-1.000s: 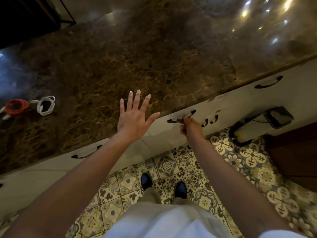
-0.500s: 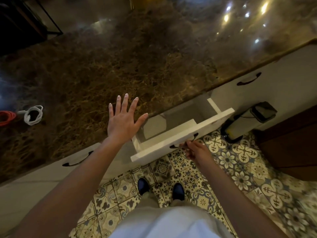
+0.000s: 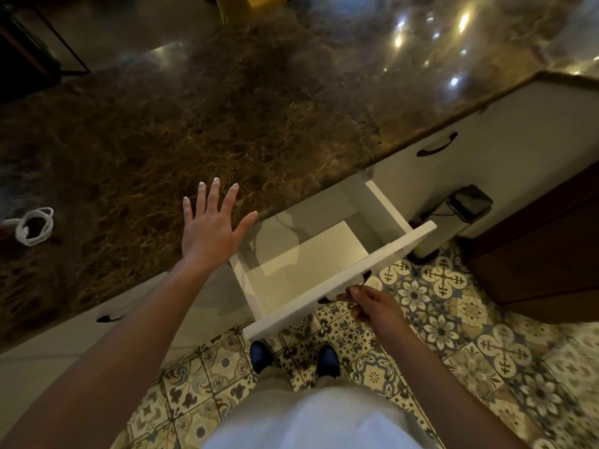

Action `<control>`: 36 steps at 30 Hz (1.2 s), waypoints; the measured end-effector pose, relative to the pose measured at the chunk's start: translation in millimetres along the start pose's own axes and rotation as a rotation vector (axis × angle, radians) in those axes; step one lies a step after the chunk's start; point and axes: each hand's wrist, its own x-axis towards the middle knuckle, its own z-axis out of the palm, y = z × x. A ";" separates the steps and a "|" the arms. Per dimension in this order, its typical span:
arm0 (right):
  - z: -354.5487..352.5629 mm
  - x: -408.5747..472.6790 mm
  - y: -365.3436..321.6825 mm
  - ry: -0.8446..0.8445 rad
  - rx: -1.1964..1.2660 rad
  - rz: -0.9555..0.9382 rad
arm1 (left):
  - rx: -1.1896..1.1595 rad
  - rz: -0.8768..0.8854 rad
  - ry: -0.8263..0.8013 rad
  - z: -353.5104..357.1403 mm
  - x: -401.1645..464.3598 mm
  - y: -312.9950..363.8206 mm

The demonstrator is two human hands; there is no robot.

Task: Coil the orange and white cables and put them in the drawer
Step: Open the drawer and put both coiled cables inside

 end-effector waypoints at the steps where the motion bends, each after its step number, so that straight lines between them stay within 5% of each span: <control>1: -0.1 -0.1 -0.1 -0.004 -0.009 0.002 | -0.004 0.002 0.000 -0.2 0.0 -0.3; 6: 6.4 -12.7 -12.8 0.197 -0.183 -0.039 | -0.010 0.011 0.005 -1.2 -0.4 0.1; 10: 15.0 -45.9 -46.9 0.404 -0.258 -0.392 | -0.319 -0.017 0.150 -8.8 -5.8 -1.2; 13: 36.2 -53.2 -78.8 0.298 -0.414 -0.594 | -0.585 -0.056 0.276 -19.9 -23.8 -7.3; 19: 112.4 -31.6 -114.5 0.069 -0.672 -0.876 | -0.606 -0.173 0.413 -30.1 -76.9 -57.7; 27: 252.0 -11.1 -125.7 -0.303 -0.990 -0.806 | -0.660 -0.508 0.594 -51.7 -136.9 -195.8; 36: 419.4 6.4 -113.0 -0.340 -1.111 -0.818 | -0.690 -0.688 0.600 -60.5 -144.5 -350.3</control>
